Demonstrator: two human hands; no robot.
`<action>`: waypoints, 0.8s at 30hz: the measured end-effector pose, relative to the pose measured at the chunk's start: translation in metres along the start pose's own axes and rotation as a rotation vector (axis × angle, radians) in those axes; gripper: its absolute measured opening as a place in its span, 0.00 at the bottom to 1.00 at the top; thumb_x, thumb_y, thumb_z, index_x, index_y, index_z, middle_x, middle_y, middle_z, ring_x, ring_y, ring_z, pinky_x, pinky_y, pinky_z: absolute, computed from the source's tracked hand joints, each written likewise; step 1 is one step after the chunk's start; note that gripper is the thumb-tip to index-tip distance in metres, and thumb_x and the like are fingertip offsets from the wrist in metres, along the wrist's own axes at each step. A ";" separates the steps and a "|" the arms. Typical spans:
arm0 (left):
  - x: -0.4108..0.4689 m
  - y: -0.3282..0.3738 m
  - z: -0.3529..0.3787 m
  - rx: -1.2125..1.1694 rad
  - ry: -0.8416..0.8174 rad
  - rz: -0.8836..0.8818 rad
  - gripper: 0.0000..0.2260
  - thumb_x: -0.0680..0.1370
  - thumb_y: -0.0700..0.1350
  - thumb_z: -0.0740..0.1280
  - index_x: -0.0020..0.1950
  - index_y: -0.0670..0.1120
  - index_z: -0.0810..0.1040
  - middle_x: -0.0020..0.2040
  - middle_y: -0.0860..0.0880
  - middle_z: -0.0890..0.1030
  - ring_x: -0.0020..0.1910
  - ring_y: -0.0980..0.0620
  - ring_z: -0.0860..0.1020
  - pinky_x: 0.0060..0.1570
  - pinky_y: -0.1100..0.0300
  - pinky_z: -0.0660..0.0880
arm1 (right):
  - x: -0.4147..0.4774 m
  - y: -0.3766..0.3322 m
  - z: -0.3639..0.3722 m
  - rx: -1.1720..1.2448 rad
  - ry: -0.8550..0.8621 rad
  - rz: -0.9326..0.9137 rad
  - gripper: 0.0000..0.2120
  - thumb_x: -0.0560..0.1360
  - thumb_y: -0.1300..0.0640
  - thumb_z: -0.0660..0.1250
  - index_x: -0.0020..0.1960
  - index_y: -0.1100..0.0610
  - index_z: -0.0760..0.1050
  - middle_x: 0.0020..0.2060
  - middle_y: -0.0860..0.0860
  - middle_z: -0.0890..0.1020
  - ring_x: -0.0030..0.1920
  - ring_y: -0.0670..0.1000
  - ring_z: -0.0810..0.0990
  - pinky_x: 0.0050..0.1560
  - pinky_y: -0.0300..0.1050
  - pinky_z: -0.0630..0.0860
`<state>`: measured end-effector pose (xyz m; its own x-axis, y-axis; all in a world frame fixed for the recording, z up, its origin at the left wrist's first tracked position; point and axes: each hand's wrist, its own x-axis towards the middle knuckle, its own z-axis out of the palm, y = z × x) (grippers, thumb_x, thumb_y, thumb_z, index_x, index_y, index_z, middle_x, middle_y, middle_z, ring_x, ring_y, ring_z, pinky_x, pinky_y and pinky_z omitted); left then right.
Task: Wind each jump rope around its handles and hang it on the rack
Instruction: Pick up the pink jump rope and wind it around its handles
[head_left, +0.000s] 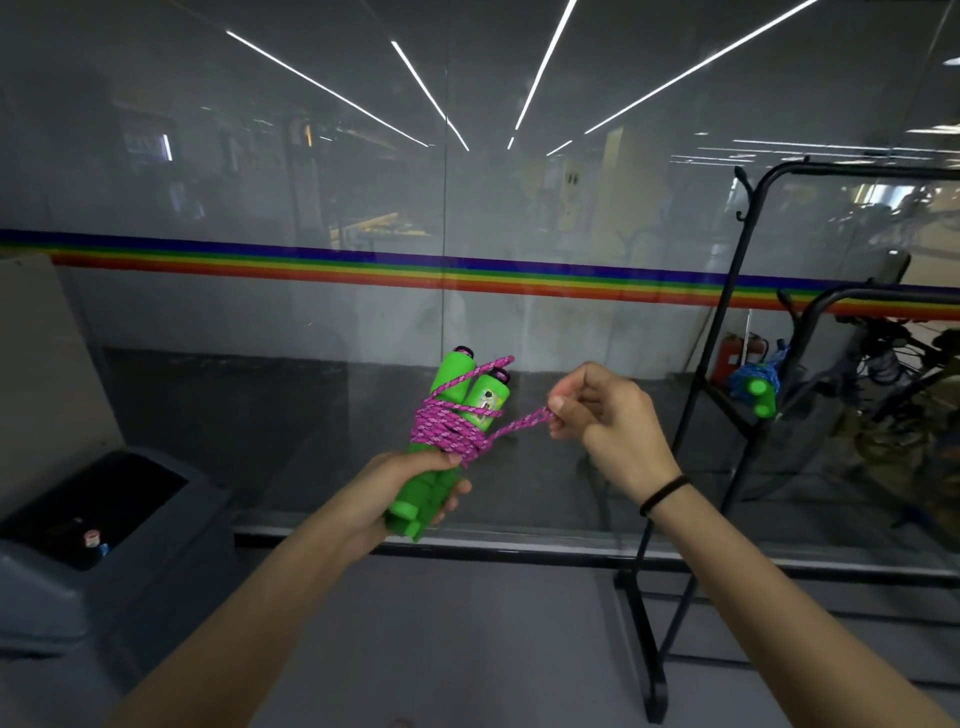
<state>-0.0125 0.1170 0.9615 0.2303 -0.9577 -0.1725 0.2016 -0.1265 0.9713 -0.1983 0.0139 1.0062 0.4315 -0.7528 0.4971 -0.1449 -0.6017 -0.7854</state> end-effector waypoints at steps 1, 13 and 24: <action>0.002 -0.001 -0.002 0.005 -0.061 -0.064 0.09 0.70 0.44 0.70 0.47 0.42 0.79 0.43 0.41 0.84 0.37 0.49 0.80 0.41 0.57 0.75 | -0.002 -0.006 0.002 -0.097 -0.014 -0.067 0.08 0.74 0.64 0.66 0.39 0.53 0.73 0.34 0.50 0.80 0.37 0.48 0.81 0.41 0.39 0.78; 0.030 -0.040 0.008 0.271 -0.021 0.017 0.15 0.61 0.40 0.78 0.45 0.43 0.80 0.30 0.51 0.79 0.29 0.55 0.76 0.28 0.68 0.72 | -0.017 -0.013 0.045 0.304 -0.210 0.194 0.10 0.74 0.71 0.62 0.39 0.58 0.75 0.29 0.52 0.76 0.25 0.39 0.75 0.30 0.30 0.72; 0.058 -0.062 0.028 0.349 -0.220 0.046 0.24 0.53 0.49 0.78 0.46 0.45 0.79 0.35 0.50 0.81 0.38 0.51 0.79 0.37 0.62 0.74 | -0.024 0.013 0.027 0.081 -0.082 0.238 0.15 0.72 0.69 0.63 0.36 0.51 0.76 0.33 0.53 0.78 0.34 0.49 0.76 0.43 0.47 0.77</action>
<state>-0.0379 0.0621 0.8955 0.0145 -0.9921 -0.1248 -0.1477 -0.1255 0.9810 -0.1864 0.0310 0.9743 0.4650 -0.8444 0.2661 -0.1804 -0.3847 -0.9052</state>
